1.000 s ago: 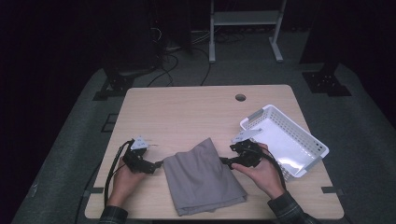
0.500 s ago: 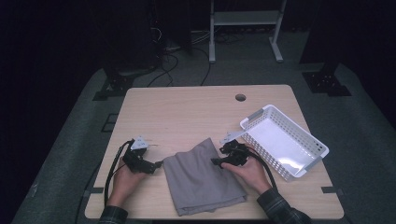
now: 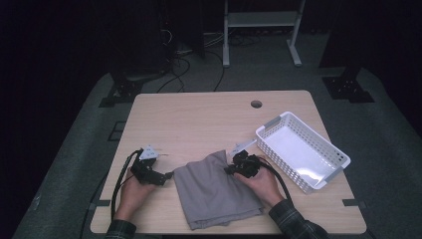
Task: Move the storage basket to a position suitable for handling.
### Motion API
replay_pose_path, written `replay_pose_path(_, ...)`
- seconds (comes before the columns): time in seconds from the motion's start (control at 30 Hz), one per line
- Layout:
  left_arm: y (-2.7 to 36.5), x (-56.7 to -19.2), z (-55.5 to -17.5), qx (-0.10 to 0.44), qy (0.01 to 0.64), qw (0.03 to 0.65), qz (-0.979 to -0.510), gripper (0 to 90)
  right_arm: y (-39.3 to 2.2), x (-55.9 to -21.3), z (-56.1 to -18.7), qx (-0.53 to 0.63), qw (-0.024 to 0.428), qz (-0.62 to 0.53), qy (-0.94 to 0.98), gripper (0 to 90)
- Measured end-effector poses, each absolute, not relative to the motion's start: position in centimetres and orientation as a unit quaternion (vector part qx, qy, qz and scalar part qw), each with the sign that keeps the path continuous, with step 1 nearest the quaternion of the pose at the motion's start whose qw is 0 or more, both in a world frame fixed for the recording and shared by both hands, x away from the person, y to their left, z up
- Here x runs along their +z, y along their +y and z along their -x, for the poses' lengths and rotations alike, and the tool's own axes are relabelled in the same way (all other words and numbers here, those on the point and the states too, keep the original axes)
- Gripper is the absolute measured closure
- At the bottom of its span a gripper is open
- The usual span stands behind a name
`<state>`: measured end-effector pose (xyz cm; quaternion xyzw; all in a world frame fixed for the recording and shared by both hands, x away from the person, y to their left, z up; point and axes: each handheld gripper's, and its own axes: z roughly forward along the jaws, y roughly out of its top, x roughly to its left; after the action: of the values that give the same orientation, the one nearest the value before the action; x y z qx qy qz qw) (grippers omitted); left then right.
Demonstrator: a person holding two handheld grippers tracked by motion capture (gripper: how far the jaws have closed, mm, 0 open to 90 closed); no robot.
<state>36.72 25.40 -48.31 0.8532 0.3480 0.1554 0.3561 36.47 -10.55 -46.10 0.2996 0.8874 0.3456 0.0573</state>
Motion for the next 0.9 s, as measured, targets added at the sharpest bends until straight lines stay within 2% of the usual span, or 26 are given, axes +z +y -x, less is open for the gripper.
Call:
replay_pose_path(0.63,25.4,-48.3,-36.8,0.154,0.346,0.355,-0.854,0.0,-9.7,-45.6,-41.7,0.32,0.115,-0.322,0.883,84.8)
replay_pose_path(0.67,25.4,-48.3,-36.8,0.154,0.346,0.356,-0.854,0.0,-9.7,-45.5,-41.7,0.323,0.117,-0.323,0.882,82.2)
replay_pose_path(0.73,25.4,-48.3,-36.8,0.153,0.345,0.357,-0.854,0.0,-9.9,-45.1,-41.4,0.33,0.12,-0.328,0.877,70.8)
replay_pose_path(0.77,25.4,-48.3,-36.8,0.153,0.345,0.357,-0.854,0.0,-10.2,-44.3,-40.8,0.343,0.129,-0.328,0.871,59.3)
replay_pose_path(0.8,25.4,-48.3,-36.8,0.153,0.345,0.357,-0.854,0.0,-10.2,-44.3,-40.8,0.343,0.129,-0.328,0.871,59.3)
replay_pose_path(0.83,25.4,-48.3,-36.8,0.153,0.345,0.357,-0.854,0.0,-10.3,-44.0,-40.5,0.348,0.131,-0.328,0.868,55.4)
replay_pose_path(0.87,25.4,-48.3,-36.8,0.153,0.345,0.356,-0.855,0.0,-10.7,-43.4,-39.9,0.365,0.13,-0.329,0.861,45.9)
replay_pose_path(0.9,25.4,-48.3,-36.8,0.153,0.345,0.356,-0.855,0.0,-10.7,-43.4,-39.9,0.365,0.13,-0.329,0.861,45.9)
